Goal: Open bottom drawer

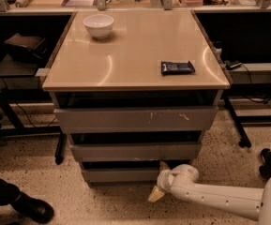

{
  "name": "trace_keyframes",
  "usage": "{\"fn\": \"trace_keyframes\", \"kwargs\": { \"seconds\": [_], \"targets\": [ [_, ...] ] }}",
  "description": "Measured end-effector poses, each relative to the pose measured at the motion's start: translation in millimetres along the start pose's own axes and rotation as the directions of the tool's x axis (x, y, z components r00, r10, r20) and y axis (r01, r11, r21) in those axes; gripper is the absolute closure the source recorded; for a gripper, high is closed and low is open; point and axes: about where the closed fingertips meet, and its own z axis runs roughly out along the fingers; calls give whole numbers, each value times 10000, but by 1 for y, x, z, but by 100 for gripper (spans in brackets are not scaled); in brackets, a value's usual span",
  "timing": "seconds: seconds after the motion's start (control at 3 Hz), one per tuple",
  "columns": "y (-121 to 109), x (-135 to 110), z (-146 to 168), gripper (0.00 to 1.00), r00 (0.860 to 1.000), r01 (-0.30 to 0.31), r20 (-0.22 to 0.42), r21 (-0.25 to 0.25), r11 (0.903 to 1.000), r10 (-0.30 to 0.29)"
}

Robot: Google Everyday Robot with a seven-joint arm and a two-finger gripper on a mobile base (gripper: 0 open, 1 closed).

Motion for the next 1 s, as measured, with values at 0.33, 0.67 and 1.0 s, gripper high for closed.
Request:
{"fn": "trace_keyframes", "kwargs": {
  "seconds": [0.33,0.67,1.0],
  "targets": [
    [-8,1,31,0,9992,24,404,-131,9999,-18],
    [-12,-19,100,0,9891,1034,1098,-448,9936,-979],
    [-12,-19,100,0,9891,1034,1099,-449,9936,-979]
  ]
}}
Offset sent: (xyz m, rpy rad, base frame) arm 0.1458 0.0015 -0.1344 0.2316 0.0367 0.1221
